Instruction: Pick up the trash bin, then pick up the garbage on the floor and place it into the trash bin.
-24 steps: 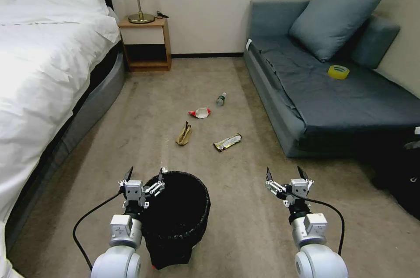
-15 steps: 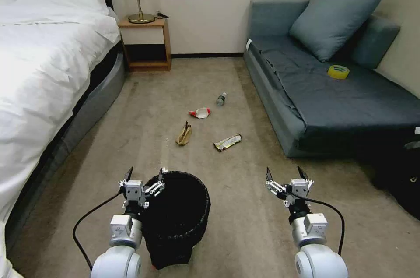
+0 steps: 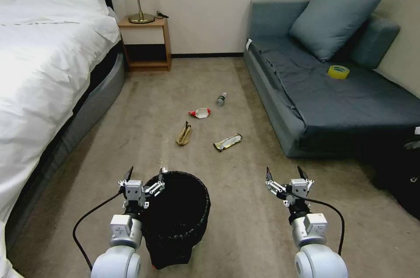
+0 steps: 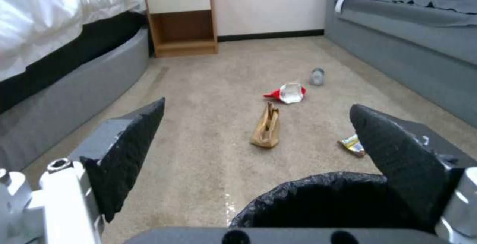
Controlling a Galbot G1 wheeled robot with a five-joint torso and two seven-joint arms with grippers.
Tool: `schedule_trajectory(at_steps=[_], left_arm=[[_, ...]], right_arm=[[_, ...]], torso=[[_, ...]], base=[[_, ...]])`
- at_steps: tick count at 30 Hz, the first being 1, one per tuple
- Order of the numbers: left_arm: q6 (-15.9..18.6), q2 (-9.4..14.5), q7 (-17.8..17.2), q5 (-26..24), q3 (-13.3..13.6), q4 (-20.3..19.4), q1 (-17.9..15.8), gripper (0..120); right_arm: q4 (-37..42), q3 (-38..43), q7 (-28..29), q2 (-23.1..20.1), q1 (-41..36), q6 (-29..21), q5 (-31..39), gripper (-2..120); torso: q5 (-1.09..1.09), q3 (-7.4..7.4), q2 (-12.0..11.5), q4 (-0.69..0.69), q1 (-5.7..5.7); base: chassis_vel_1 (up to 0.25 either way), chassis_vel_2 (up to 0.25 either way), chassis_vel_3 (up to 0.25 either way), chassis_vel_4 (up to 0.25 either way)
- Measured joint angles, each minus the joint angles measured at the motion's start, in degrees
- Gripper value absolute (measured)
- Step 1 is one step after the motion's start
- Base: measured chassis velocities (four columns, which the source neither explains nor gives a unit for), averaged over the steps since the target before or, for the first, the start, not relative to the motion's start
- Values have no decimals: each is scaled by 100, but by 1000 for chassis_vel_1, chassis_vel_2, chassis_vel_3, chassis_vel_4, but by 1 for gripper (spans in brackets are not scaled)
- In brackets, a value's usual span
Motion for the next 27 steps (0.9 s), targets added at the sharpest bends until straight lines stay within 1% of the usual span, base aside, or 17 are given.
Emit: schedule_trajectory(at_steps=[8,9,10,11,14,15,16,17,18,19,20,21,22,24,27], left_arm=[[17,-3,-1,-2,-2,-5,1,100],[64,-15,-8,-8,-8,-38,3,100],[203,-59,-50,-27,-31,-151,10,100],[203,-59,-50,-27,-31,-151,10,100],[809,-261,-243,-120,-134,-676,41,100],[809,-261,-243,-120,-134,-676,41,100],[979,-318,-295,-146,-162,-819,50,100],[1259,-414,-387,-186,-210,-1070,65,100],[1315,-428,-405,-202,-225,-1150,70,100],[1392,-422,-413,-228,-235,-1198,88,100],[1392,-422,-413,-228,-235,-1198,88,100],[1537,-397,-451,-277,-274,-1318,125,100],[1748,-354,-508,-350,-338,-1529,173,100],[2076,-295,-598,-460,-428,-1815,251,100],[2150,-281,-612,-488,-441,-1870,268,100]], right_arm=[[24,8,7,3,-1,-23,2,100],[146,53,58,30,0,-154,24,100],[338,126,140,70,5,-347,61,100],[338,126,140,70,5,-347,61,100],[958,361,419,210,18,-1003,192,100],[958,361,419,210,18,-1003,192,100],[1118,420,488,243,22,-1169,224,100],[1370,514,598,297,31,-1439,278,100],[1603,601,702,353,35,-1688,328,100],[1778,668,782,392,40,-1872,364,100],[1778,668,782,392,40,-1872,364,100],[1929,733,846,420,47,-2026,410,100],[2049,864,899,355,104,-2202,578,100],[2113,983,930,195,133,-2321,740,100],[2127,1031,940,124,137,-2341,780,100]], torso=[[0,0,0,0,0],[2,0,0,0,0],[-1,0,0,1,0],[-1,0,0,1,0],[0,0,0,0,0],[0,0,0,0,0],[0,0,0,0,0],[0,0,0,0,0],[3,0,0,0,0],[0,0,0,-1,0],[0,0,0,-1,0],[-6,0,0,0,0],[0,-1,0,-1,0],[2,0,0,1,0],[2,0,0,1,0]], base=[[0,0,0,0],[0,0,0,0],[0,0,0,0],[0,0,0,0],[0,0,0,0],[0,0,0,0],[0,0,0,0],[0,0,0,0],[0,0,0,0],[0,0,0,0],[0,0,0,0],[0,0,0,0],[0,0,0,0],[0,0,0,0],[0,0,0,0]])
